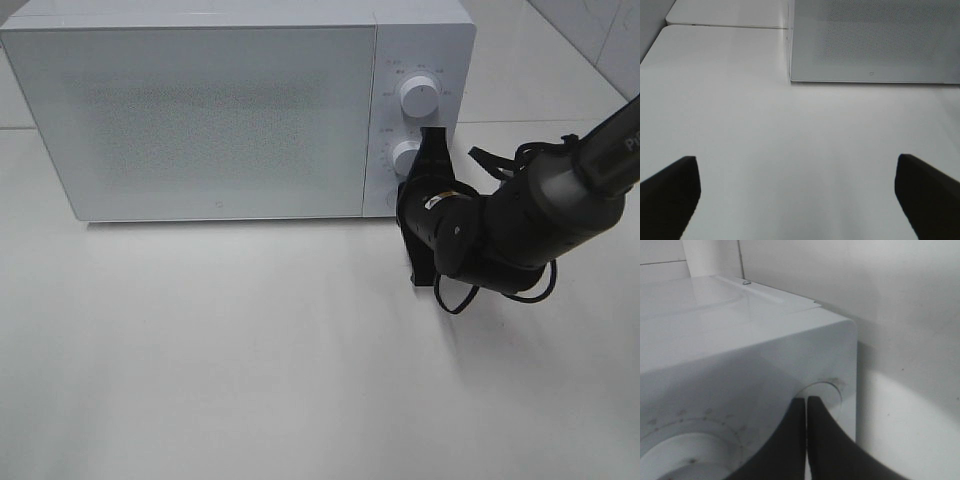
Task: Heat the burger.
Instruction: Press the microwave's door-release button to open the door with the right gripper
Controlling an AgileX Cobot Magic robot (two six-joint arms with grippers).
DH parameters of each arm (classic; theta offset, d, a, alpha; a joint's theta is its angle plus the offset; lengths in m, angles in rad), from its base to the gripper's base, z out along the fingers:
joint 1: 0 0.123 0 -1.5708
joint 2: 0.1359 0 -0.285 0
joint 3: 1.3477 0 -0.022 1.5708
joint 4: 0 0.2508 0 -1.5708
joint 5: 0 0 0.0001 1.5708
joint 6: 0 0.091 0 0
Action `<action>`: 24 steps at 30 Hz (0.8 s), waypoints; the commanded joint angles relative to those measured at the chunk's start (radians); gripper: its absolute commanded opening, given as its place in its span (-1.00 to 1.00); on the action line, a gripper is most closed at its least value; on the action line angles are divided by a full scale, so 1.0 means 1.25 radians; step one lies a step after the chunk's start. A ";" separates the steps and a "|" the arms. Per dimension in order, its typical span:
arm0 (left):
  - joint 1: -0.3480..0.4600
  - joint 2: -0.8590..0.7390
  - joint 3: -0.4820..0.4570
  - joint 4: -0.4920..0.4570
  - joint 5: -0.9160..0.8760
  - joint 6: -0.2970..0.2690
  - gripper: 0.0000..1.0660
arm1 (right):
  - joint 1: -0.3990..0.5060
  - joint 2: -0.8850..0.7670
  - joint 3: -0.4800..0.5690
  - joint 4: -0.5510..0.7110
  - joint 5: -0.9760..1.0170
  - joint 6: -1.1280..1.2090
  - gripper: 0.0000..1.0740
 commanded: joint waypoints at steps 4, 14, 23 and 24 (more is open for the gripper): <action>0.002 -0.004 0.002 -0.007 0.002 -0.003 0.83 | -0.010 0.012 -0.026 -0.007 0.008 -0.018 -1.00; 0.002 -0.004 0.002 -0.007 0.002 -0.003 0.83 | -0.006 0.011 -0.029 -0.007 -0.118 0.007 -1.00; 0.002 -0.004 0.002 -0.007 0.002 -0.003 0.83 | -0.005 0.011 -0.072 -0.006 -0.157 0.008 -1.00; 0.002 -0.004 0.002 -0.007 0.002 -0.003 0.83 | -0.005 0.011 -0.074 -0.006 -0.170 0.003 -1.00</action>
